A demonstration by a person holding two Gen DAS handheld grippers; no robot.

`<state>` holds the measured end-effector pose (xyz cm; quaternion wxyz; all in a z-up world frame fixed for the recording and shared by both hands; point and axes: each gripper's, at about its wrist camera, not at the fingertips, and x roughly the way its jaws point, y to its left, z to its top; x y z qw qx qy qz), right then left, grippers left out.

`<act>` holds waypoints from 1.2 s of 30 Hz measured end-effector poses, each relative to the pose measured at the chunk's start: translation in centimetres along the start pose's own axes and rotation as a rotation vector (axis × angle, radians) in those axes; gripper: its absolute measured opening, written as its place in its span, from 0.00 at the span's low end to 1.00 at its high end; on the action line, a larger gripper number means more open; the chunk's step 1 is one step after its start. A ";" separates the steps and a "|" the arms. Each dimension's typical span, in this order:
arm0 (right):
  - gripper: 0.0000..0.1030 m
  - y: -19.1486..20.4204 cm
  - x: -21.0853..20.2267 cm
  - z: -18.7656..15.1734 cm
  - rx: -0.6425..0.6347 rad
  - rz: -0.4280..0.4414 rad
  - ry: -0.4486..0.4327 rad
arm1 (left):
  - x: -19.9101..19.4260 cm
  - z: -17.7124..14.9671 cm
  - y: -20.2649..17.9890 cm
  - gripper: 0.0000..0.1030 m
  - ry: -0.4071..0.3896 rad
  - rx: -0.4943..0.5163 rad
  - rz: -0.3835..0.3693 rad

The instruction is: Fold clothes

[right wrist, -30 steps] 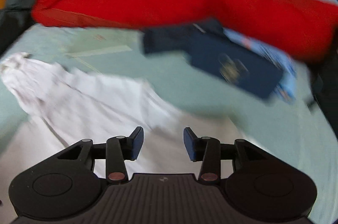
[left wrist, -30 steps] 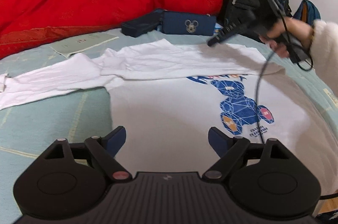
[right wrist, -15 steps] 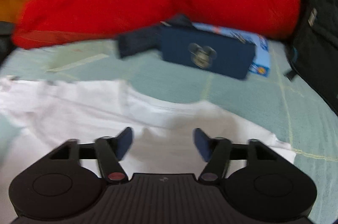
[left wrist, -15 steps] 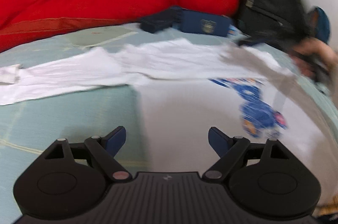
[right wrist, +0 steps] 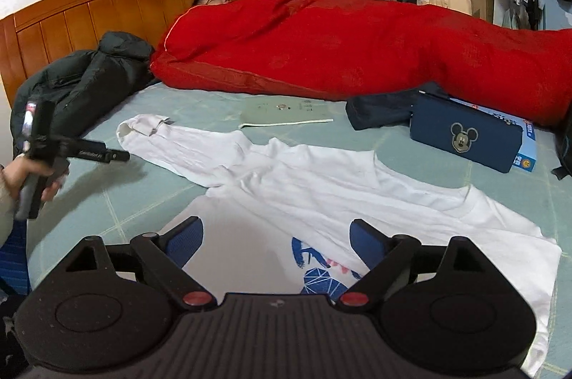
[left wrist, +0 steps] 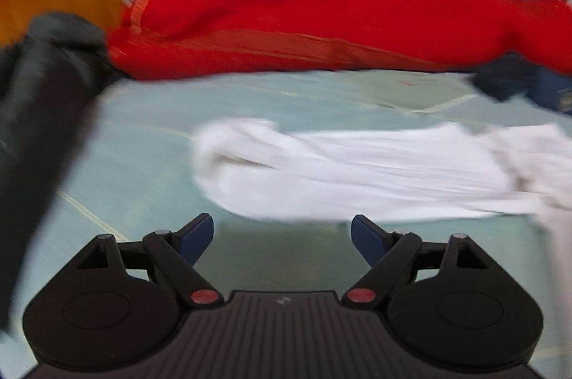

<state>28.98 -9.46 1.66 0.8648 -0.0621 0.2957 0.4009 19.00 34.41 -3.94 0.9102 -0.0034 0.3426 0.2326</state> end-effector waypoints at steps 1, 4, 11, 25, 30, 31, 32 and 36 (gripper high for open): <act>0.90 0.0 0.0 0.0 0.002 0.000 -0.003 | 0.5 0.2 0.7 0.79 -0.012 0.017 0.048; 0.90 -0.2 0.1 0.1 0.013 -0.007 -0.007 | 2.2 0.6 1.0 0.67 -0.040 0.102 0.157; 0.90 -0.4 0.5 -0.4 0.026 -0.021 0.005 | 6.1 1.1 -0.3 0.50 -0.069 0.329 0.301; 0.90 0.2 0.0 -1.0 0.046 0.003 0.006 | 7.5 1.5 -4.8 0.10 -0.076 0.650 0.262; 0.90 0.8 0.0 -1.8 0.039 0.026 0.060 | 4.9 2.9 -4.8 0.10 -0.083 0.567 0.201; 0.90 1.0 0.0 -2.0 0.038 0.024 0.068 | 4.4 3.3 -4.9 0.10 -0.083 0.541 0.185; 0.90 1.1 -0.1 -2.2 0.039 0.023 0.075 | 3.9 3.4 -4.9 0.10 -0.079 0.517 0.169; 0.90 1.1 -1.4 -2.9 0.057 0.031 0.080 | 2.2 5.3 -5.2 0.10 -0.063 0.363 0.058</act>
